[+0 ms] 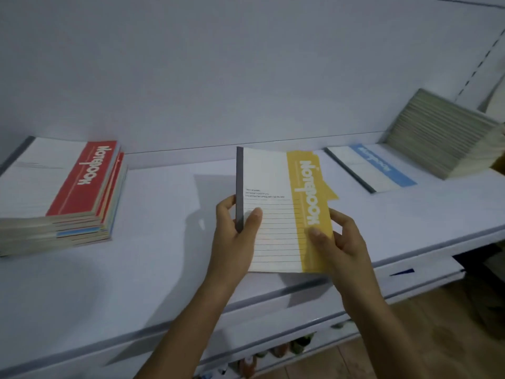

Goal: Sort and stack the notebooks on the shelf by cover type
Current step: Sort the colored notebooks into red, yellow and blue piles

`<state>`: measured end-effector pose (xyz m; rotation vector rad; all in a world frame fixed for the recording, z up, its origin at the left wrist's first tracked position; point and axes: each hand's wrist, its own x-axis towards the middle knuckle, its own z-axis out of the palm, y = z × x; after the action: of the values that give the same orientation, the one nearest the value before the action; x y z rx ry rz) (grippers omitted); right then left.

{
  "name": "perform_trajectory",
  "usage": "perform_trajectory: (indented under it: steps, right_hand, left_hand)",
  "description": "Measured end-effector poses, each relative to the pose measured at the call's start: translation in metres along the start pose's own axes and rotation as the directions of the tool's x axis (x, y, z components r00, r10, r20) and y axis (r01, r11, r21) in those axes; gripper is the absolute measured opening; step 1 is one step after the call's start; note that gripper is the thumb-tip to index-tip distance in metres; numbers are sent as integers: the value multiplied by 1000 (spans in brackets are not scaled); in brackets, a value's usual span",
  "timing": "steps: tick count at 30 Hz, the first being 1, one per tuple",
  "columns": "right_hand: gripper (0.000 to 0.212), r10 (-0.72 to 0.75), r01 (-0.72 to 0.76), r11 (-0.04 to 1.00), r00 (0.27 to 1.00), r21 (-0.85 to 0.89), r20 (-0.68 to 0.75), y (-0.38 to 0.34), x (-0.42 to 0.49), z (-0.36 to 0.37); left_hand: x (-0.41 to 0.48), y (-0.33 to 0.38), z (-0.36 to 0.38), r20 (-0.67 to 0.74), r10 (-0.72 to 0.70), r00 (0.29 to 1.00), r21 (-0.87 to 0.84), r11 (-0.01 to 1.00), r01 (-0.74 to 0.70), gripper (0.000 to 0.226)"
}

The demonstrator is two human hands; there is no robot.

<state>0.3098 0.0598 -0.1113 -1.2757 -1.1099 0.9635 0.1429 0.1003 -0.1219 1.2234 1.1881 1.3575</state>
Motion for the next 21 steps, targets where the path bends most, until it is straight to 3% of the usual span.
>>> perform_trajectory:
  steps: [5,9,12,15,18,19,21]
  right_hand:
    - [23,21,-23,997,999,-74,-31,8,32,-37]
    - [27,-63,44,953,996,-299,-56,6,78,-53]
    - [32,-110,91,869,994,-486,-11,3,120,-55]
    - [35,-107,117,700,993,-705,58,9,155,-51]
    - [29,-168,169,462,981,-871,101,29,167,-49]
    - [29,-206,195,437,972,-878,113,36,167,-49]
    - [31,-228,221,514,967,-829,116,43,170,-52]
  left_hand:
    - [10,-9,41,-42,-39,998,60,997,41,16]
    - [34,-5,55,0,41,999,260,965,-40,17]
    - [60,-1,64,-20,94,995,405,911,-79,22]
    - [82,-5,69,-42,132,990,608,790,-80,27]
    - [87,-20,69,0,137,991,823,563,-78,45]
    - [87,-22,69,16,137,990,838,538,-88,57]
    - [86,-22,68,19,108,994,824,561,-77,86]
